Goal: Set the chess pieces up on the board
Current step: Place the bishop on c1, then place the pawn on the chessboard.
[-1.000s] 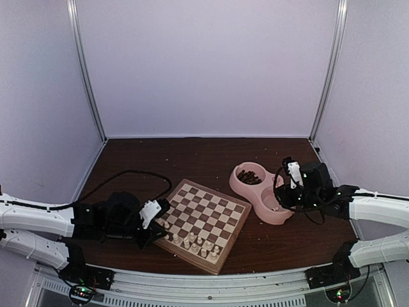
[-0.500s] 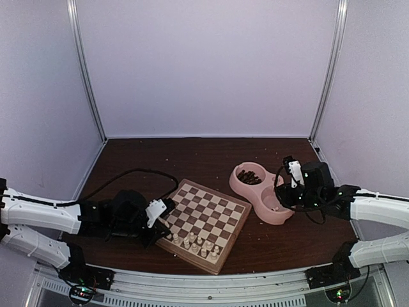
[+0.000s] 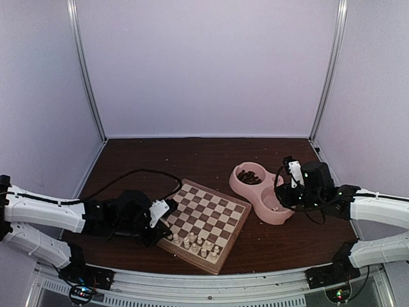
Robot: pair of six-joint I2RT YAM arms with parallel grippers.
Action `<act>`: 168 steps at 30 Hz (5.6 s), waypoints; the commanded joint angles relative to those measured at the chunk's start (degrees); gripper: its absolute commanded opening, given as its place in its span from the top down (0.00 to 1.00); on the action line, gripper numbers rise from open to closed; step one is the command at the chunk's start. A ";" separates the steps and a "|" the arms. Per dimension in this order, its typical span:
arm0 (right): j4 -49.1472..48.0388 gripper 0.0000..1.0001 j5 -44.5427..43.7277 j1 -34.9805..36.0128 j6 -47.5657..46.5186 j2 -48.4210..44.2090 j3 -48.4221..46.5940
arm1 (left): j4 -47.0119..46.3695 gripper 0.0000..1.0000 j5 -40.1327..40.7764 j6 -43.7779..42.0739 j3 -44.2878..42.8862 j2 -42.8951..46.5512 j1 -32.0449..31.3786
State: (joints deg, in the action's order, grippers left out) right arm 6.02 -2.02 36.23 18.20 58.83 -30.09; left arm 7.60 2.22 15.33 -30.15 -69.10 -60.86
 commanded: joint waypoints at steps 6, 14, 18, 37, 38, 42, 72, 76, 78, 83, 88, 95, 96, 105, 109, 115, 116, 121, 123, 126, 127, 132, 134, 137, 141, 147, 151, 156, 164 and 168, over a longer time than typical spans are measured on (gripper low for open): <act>-0.04 0.92 -0.89 -0.31 -0.18 -0.14 -1.50 | -0.76 0.99 0.77 -0.61 -2.24 -0.91 -0.29; 0.02 0.92 -0.79 -0.29 -0.18 -0.17 -1.45 | -0.61 0.88 0.64 -0.52 -2.19 -0.72 -0.30; 0.03 0.92 -0.88 -0.29 -0.18 -0.13 -1.40 | -0.60 0.88 0.52 -0.50 -2.36 -1.18 -0.26; 0.13 0.92 -0.83 -0.28 -0.18 -0.29 -1.36 | 0.34 0.78 1.47 -0.36 -3.21 -2.69 -0.31; 0.15 0.91 -0.87 -0.28 -0.18 -0.29 -1.37 | 0.37 0.77 1.52 -0.35 -3.09 -2.48 -0.27; 0.20 0.92 -0.83 -0.30 -0.18 -0.30 -1.31 | 0.27 0.75 1.34 -0.39 -2.98 -2.18 -0.26; -0.22 0.91 0.87 -0.28 -0.16 0.25 -1.55 | -2.37 0.69 3.72 -0.94 3.78 15.98 -0.30; -1.92 0.90 5.61 -0.26 0.12 0.46 -1.10 | -1.96 0.69 4.50 -0.27 4.16 17.86 -0.26; -2.11 0.90 8.89 -0.20 -0.26 1.31 -1.79 | -1.76 0.69 4.63 0.45 3.87 18.75 -0.30; 3.60 0.94 15.34 0.01 0.65 4.82 -7.27 | -2.94 0.64 4.18 3.51 2.00 20.84 -0.31; 15.05 0.94 22.02 1.51 1.94 9.91 -16.09 | -5.54 0.60 5.24 4.02 -1.25 18.51 0.37; 23.30 0.95 29.43 5.58 1.51 22.60 -26.65 | -11.98 0.61 1.41 4.74 -6.25 8.40 4.01; 24.96 0.96 29.74 6.40 1.09 25.31 -28.65 | -12.98 0.61 1.41 4.45 -6.16 7.57 4.37; 35.28 0.97 30.34 11.38 2.26 44.15 -44.75 | -14.33 0.61 1.91 2.20 -2.74 4.54 6.19; 40.65 0.96 31.45 12.88 1.25 50.83 -51.42 | -12.52 0.61 5.13 2.42 -2.15 6.19 6.34; 46.18 0.93 29.40 13.00 1.89 55.14 -57.43 | -11.98 0.61 6.56 2.60 -1.48 7.78 6.28; 47.03 0.91 29.24 13.01 1.78 55.54 -58.08 | -11.91 0.60 6.69 2.60 -1.49 7.90 6.28; 51.08 0.85 27.91 13.08 1.41 57.17 -60.51 | -11.64 0.60 6.60 2.75 -1.64 7.89 6.28; 51.24 0.80 27.69 13.06 1.32 57.27 -60.84 | -11.56 0.60 6.57 2.77 -1.66 7.87 6.31; 50.96 0.73 27.61 13.06 1.61 57.56 -61.55 | -11.40 0.60 6.53 2.77 -1.75 7.84 6.28; 50.85 0.72 27.72 13.08 1.73 57.73 -61.92 | -11.38 0.60 6.51 2.79 -1.75 7.82 6.28; 51.37 0.71 27.19 13.08 1.69 58.63 -63.85 | -11.29 0.60 6.60 2.77 -1.75 7.69 6.28; 51.66 0.69 26.53 13.08 1.39 58.20 -63.98 | -11.37 0.60 6.48 2.62 -1.75 7.60 6.28; 50.78 0.65 24.13 13.33 0.36 55.97 -62.73 | -11.59 0.59 5.12 2.07 -1.88 6.96 6.28; 44.19 0.64 21.48 13.50 -2.80 49.56 -56.56 | -11.73 0.59 3.14 1.34 -2.63 4.74 6.30; 26.90 0.66 14.32 13.49 -5.68 38.13 -42.14 | -11.21 0.57 0.39 0.04 -4.44 0.79 6.11; 10.42 0.63 9.94 13.52 -6.02 31.05 -29.22 | -10.58 0.56 0.30 -0.69 -5.01 0.88 5.44; -0.22 0.64 4.84 13.52 -3.85 27.76 -23.04 | -9.49 0.55 0.85 1.16 -9.58 0.22 4.43; -5.85 0.65 -4.90 13.52 -1.68 21.11 -14.73 | -11.69 0.55 -0.17 2.70 -18.57 -12.42 3.25; -7.61 0.65 -10.47 13.52 -0.41 17.62 -12.20 | -10.63 0.56 -1.94 2.90 -25.69 -19.49 2.31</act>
State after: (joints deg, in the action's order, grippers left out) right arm 3.01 -4.32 49.28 15.84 79.42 -44.12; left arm -2.92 2.02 17.54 -49.76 -83.48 -57.58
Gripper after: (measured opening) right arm 0.350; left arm 0.448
